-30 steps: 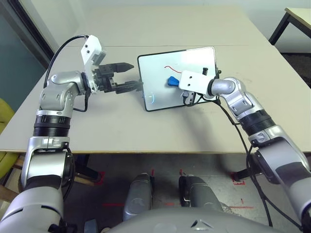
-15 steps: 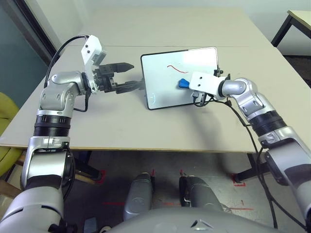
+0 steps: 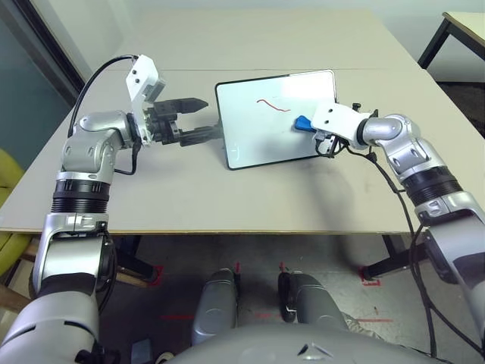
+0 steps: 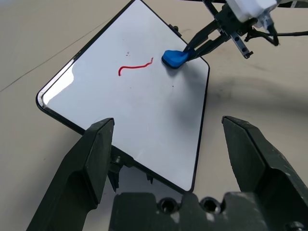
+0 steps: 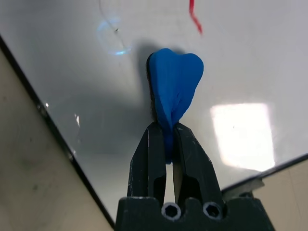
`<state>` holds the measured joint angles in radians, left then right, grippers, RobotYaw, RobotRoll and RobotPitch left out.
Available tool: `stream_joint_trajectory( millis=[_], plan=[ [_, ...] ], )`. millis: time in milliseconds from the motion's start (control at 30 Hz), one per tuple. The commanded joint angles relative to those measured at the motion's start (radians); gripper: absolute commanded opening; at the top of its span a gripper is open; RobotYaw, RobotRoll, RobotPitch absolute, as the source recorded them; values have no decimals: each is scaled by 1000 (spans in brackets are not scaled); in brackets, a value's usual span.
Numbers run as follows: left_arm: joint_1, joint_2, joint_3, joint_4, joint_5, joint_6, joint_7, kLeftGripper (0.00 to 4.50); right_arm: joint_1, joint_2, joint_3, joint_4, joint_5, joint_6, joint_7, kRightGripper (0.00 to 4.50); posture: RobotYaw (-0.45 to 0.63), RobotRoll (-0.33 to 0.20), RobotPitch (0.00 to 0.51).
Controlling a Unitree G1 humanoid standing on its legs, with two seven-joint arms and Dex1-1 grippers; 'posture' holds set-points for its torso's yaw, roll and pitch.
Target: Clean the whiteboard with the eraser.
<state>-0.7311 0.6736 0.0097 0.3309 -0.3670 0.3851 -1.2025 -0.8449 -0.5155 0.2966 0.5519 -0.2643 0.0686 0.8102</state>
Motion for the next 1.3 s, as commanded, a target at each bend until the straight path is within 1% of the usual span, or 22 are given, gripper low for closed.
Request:
stream_joint_trajectory(
  millis=[33,400,600,767,1033,1167,1300],
  plan=[
    [16,15,-3,-15,6,13,-7,4500,-28,12,-12,-47,17,25,15,1,291,0,123],
    [21,20,-2,-34,2,29,-5,4500,-56,37,24,-77,-16,35,4,1,298,0,126],
    [18,15,-3,-31,4,28,-3,4500,-80,88,38,-95,-28,50,7,1,295,0,123],
    [16,9,-4,-28,4,24,-1,4500,-122,143,46,-74,-39,62,-6,1,300,0,120],
    [13,5,-3,-24,5,22,2,4500,-180,197,55,-38,-43,68,-22,1,302,0,118],
    [11,4,-4,-22,5,20,3,4500,-181,195,55,-29,-44,71,-21,1,301,0,118],
    [9,3,-4,-20,5,19,2,4500,-147,149,50,-56,-49,93,-3,1,294,0,117]
  ],
)
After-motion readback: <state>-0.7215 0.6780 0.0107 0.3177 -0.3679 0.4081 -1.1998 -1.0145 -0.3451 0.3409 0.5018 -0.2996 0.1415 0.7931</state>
